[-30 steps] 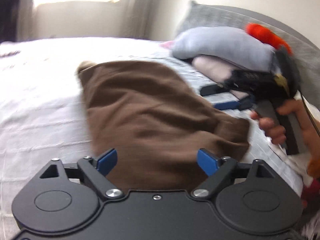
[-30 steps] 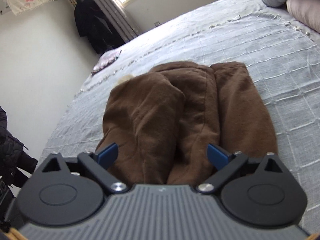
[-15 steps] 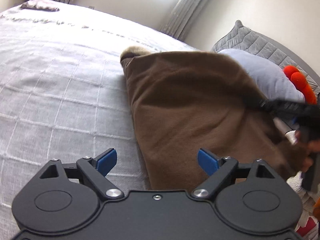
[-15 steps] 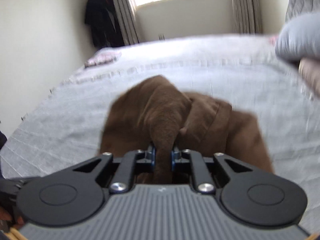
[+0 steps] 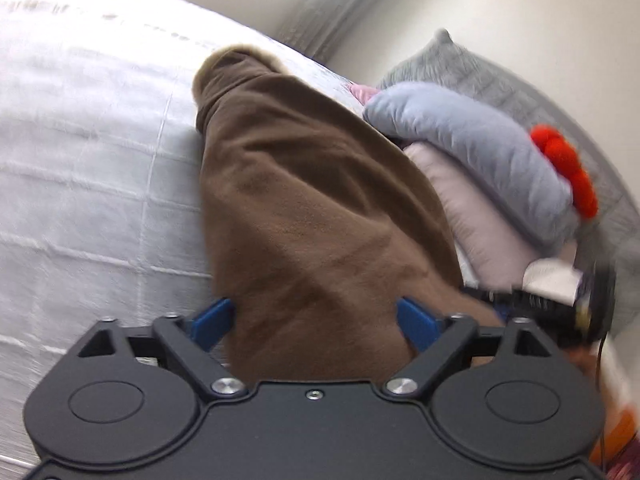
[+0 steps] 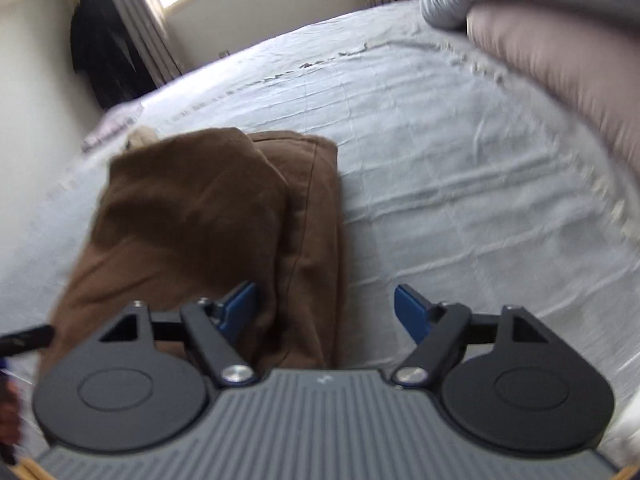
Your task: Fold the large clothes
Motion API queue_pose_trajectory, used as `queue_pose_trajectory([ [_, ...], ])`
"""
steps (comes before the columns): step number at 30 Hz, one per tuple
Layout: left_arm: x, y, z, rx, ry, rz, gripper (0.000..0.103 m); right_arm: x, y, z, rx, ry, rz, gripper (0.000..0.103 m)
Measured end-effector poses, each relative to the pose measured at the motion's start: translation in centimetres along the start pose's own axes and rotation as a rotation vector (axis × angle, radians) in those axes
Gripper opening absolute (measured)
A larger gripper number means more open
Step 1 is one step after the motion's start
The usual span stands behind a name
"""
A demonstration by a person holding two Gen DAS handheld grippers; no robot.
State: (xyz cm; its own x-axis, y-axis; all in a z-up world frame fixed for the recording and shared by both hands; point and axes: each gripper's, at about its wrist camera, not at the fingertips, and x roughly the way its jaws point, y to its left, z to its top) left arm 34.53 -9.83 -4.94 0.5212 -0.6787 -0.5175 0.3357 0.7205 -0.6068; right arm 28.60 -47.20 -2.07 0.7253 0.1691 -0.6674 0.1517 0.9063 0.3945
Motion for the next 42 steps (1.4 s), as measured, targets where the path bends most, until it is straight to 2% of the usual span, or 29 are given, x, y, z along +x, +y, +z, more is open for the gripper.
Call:
queue_pose_trajectory([
  [3,0.6,0.2,-0.3,-0.042,-0.012,-0.008,0.099,0.2,-1.5,-0.6,0.126,0.003,0.154,0.077],
  [4,0.6,0.4,-0.4,-0.050,-0.014,-0.012,0.099,0.4,-1.7,-0.7,0.156,0.014,0.194,0.080],
  [5,0.6,0.4,-0.4,-0.061,-0.013,-0.017,0.101,0.9,-1.8,-0.7,0.183,0.039,0.232,0.088],
  [6,0.6,0.7,-0.5,-0.079,-0.004,-0.020,0.101,1.5,-1.7,-0.9,0.195,0.074,0.259,0.091],
  [8,0.9,1.8,-1.0,-0.163,0.023,-0.045,0.099,2.6,-0.9,-1.5,0.196,0.132,0.267,0.091],
  [10,2.0,3.4,-1.9,-0.319,0.095,-0.112,0.095,3.6,-0.6,-2.6,0.219,0.152,0.253,0.089],
  [11,2.1,4.1,-2.4,-0.388,0.103,-0.142,0.089,4.0,-0.7,-3.2,0.262,0.173,0.263,0.081],
  [12,1.7,3.8,-2.5,-0.373,0.089,-0.134,0.085,4.2,-0.9,-3.8,0.310,0.172,0.278,0.074],
  [13,1.2,3.2,-2.5,-0.335,0.080,-0.114,0.076,3.8,-0.8,-4.3,0.325,0.147,0.282,0.071],
  [14,0.6,2.6,-2.4,-0.308,0.077,-0.101,0.069,3.3,-0.5,-4.6,0.326,0.130,0.291,0.062],
  [15,0.0,2.2,-2.3,-0.295,0.077,-0.098,0.067,2.7,0.0,-4.8,0.322,0.122,0.295,0.056],
  [17,-1.5,1.5,-2.1,-0.276,0.068,-0.079,0.065,1.5,1.5,-5.0,0.300,0.128,0.304,0.055],
  [23,-8.5,2.3,-2.6,-0.218,0.076,-0.003,0.065,-0.7,9.2,-7.6,0.137,0.205,0.361,0.055],
  [28,-15.4,4.5,-4.4,-0.221,0.086,0.064,0.065,-1.2,15.3,-11.4,0.050,0.284,0.415,0.055],
  [33,-21.2,6.4,-6.8,-0.230,0.081,0.096,0.065,-2.1,20.1,-14.3,-0.035,0.366,0.462,0.054],
  [36,-22.0,7.1,-7.7,-0.235,0.095,0.098,0.065,-2.0,21.4,-15.4,-0.080,0.399,0.456,0.054],
  [37,-21.7,7.6,-8.2,-0.240,0.103,0.098,0.068,-1.7,21.6,-15.5,-0.088,0.403,0.439,0.055],
  [39,-21.0,8.1,-8.7,-0.230,0.113,0.122,0.074,-0.9,21.3,-15.7,-0.085,0.420,0.383,0.066],
  [42,-21.3,7.7,-8.5,-0.199,0.110,0.127,0.076,-1.4,20.4,-15.2,-0.075,0.407,0.330,0.072],
])
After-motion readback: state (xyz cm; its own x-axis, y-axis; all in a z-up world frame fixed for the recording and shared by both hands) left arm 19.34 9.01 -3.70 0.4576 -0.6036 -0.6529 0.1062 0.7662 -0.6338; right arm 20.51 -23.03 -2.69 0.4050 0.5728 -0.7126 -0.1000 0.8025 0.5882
